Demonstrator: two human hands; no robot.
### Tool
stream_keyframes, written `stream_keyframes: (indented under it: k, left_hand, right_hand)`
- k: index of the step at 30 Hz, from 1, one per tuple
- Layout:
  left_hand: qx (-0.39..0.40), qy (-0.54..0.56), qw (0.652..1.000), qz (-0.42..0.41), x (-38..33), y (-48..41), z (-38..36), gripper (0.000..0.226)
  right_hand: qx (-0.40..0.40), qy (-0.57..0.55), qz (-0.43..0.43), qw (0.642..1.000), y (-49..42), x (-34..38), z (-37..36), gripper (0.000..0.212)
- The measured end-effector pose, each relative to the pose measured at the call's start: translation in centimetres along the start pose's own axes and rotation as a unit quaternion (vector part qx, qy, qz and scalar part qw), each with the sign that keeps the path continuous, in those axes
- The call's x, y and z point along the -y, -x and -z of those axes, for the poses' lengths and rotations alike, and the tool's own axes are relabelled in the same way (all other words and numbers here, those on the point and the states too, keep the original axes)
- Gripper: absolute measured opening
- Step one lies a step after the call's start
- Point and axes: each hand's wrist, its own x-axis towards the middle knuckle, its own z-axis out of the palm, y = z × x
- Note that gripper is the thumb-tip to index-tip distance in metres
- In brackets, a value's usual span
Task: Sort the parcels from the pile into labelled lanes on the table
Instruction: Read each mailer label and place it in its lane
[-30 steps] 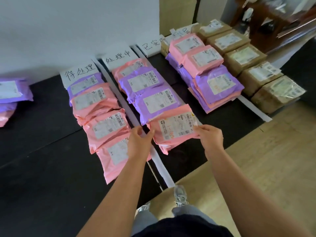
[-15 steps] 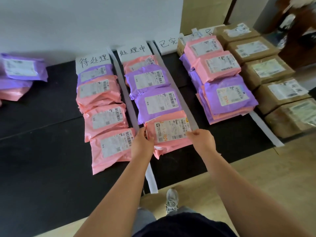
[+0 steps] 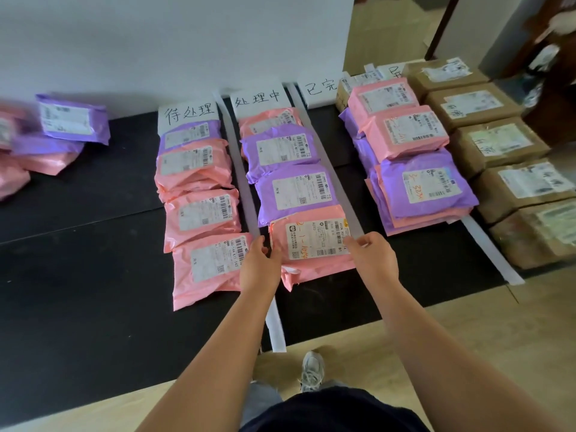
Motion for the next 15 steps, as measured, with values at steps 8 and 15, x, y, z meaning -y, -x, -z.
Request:
stream_keyframes:
  k: [8,15]
  left_hand:
    - [-0.031,0.044,0.998,-0.008,0.4,1.2,2.7,0.041]
    - [-0.063,0.095,0.993,-0.01,2.6,1.1,8.2,0.041]
  right_hand:
    - [-0.036,-0.016,0.082,0.996,2.5,2.2,-1.1,0.02]
    - [-0.012,-0.021,0.143,0.989,6.3,6.4,-4.7,0.014]
